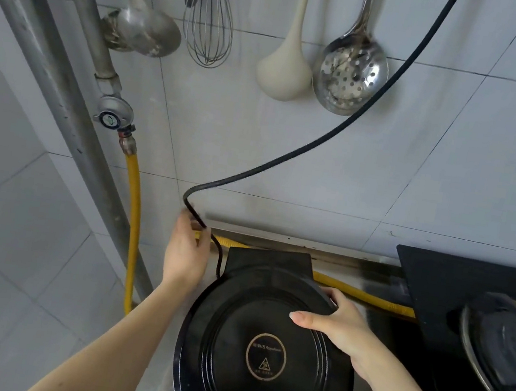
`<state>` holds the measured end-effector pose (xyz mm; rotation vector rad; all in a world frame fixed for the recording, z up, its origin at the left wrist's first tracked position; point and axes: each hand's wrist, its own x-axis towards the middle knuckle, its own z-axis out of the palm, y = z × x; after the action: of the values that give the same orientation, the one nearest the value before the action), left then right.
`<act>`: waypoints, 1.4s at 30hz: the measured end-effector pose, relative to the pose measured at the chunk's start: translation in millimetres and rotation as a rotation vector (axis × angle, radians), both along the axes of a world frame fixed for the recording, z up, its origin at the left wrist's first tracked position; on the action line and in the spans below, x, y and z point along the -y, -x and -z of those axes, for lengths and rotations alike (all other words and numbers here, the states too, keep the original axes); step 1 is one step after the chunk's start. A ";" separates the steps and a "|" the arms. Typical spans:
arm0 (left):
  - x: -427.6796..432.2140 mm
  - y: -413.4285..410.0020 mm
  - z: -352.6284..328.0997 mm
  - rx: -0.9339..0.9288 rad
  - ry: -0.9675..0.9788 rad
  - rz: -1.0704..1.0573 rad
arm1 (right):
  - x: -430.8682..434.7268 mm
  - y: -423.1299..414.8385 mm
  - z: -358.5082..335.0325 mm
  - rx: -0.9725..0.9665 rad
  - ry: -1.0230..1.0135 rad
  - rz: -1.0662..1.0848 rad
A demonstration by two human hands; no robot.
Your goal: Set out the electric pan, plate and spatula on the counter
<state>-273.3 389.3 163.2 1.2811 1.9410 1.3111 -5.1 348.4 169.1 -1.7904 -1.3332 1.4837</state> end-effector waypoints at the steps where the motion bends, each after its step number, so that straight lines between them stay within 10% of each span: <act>1: -1.8 2.0 -5.6 -0.081 -0.108 -0.039 | -0.1 -0.1 -0.6 0.004 -0.005 0.000; 4: -10.2 11.5 -12.1 -0.393 -0.230 -0.066 | -1.1 1.6 -1.1 0.003 -0.009 0.002; 12: -35.8 -0.9 14.2 -0.745 0.479 0.452 | -0.3 3.2 -3.3 0.028 -0.026 0.007; 22: -3.0 -0.5 39.1 0.603 0.587 0.412 | 1.4 -10.0 5.8 0.011 -0.007 0.084; 42: -29.6 23.0 24.5 0.354 0.876 0.364 | -23.0 28.7 18.4 -0.017 0.173 0.106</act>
<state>-296.2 418.8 138.7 0.8159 1.6155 0.3693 -33.8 371.4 150.7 -1.9176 -1.1130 1.5939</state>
